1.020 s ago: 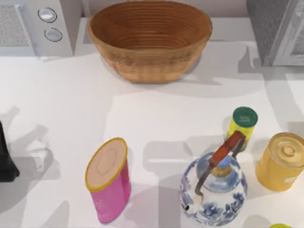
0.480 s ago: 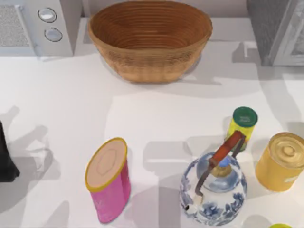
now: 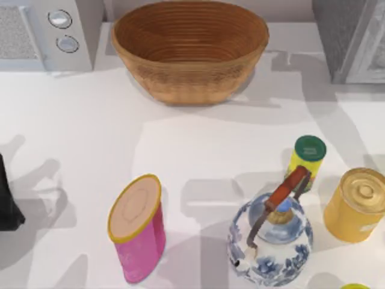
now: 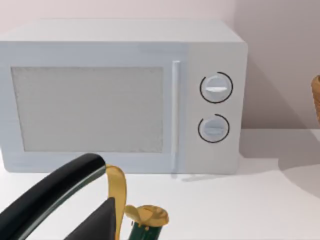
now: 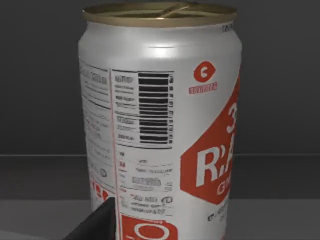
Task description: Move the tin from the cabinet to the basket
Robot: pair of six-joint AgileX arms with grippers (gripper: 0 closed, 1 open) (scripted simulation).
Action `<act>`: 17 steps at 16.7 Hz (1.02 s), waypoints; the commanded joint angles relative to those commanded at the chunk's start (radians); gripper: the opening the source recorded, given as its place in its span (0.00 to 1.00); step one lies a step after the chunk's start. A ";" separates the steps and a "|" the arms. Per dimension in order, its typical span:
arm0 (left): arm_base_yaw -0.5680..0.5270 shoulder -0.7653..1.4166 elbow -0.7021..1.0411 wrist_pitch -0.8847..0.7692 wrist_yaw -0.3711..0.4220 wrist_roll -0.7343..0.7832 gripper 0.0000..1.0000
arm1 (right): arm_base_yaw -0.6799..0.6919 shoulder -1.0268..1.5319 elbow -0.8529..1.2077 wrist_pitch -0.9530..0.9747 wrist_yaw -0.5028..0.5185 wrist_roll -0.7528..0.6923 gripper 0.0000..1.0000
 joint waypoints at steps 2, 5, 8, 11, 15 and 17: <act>0.000 0.000 0.000 0.000 0.000 0.000 1.00 | 0.063 0.049 0.032 0.016 0.067 0.001 1.00; 0.000 0.000 0.000 0.000 0.000 0.000 1.00 | 0.087 0.069 0.044 0.025 0.091 0.001 1.00; 0.000 0.000 0.000 0.000 0.000 0.000 1.00 | 0.082 0.068 0.042 0.023 0.087 0.001 1.00; 0.000 0.000 0.000 0.000 0.000 0.000 1.00 | 0.066 0.123 0.103 0.020 0.070 0.001 1.00; 0.000 0.000 0.000 0.000 0.000 0.000 1.00 | 0.028 0.236 0.225 0.013 0.035 0.001 1.00; 0.000 0.000 0.000 0.000 0.000 0.000 1.00 | 0.013 0.277 0.267 0.010 0.021 0.001 1.00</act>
